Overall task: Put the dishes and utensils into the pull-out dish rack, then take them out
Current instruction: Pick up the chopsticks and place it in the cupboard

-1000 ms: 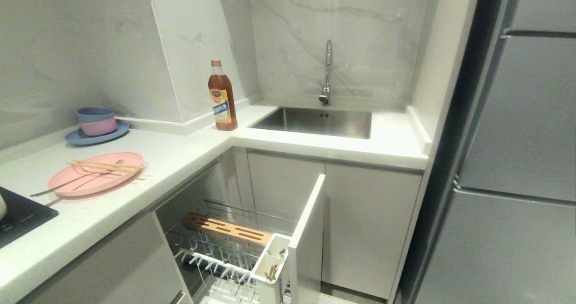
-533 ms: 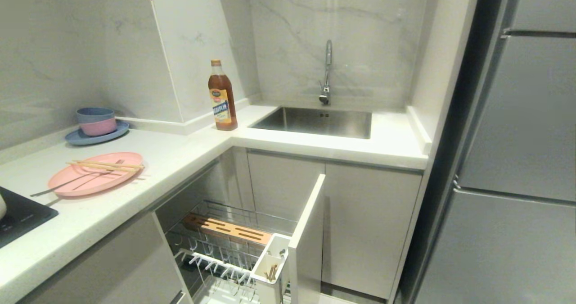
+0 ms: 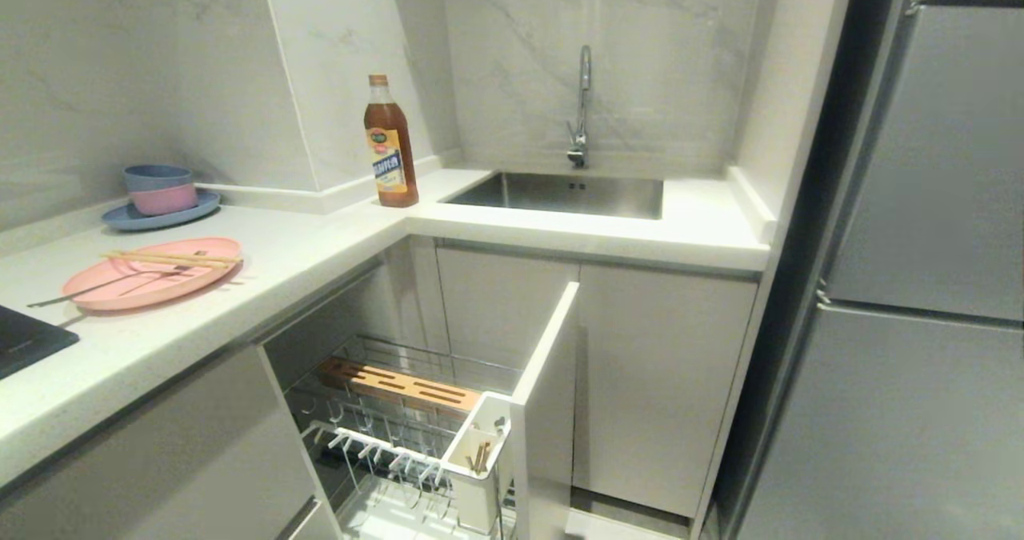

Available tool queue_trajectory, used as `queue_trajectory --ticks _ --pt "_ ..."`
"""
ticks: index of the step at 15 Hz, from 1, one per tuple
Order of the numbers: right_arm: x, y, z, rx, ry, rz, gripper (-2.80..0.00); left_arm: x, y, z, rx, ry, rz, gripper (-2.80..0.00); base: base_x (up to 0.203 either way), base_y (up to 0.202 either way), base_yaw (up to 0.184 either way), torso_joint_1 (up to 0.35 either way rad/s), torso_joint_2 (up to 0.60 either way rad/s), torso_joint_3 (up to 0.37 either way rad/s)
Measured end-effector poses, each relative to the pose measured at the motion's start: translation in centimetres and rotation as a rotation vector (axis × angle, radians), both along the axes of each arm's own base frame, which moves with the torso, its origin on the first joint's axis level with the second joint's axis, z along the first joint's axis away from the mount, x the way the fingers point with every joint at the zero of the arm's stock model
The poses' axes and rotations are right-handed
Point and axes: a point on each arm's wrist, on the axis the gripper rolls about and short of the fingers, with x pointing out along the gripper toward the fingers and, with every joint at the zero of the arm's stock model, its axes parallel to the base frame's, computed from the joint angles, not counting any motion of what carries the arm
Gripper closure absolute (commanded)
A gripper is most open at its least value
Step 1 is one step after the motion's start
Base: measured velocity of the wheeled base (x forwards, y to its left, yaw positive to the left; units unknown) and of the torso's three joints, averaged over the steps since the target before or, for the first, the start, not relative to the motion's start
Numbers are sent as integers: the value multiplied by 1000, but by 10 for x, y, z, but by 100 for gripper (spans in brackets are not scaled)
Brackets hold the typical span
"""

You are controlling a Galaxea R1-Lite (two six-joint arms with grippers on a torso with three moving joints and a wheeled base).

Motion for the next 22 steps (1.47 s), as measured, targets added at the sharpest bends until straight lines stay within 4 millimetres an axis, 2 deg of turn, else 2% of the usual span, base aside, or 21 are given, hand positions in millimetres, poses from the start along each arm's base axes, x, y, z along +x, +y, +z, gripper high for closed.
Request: queue_trajectory --ticks 17,22 --pt "0 0 0 0 0 0 0 0 0 1 0 -9 2 0 0 0 0 -1 5 4" --pt "0 0 0 0 0 0 0 0 0 0 -2 -9 2 0 0 0 0 3 3 -156"
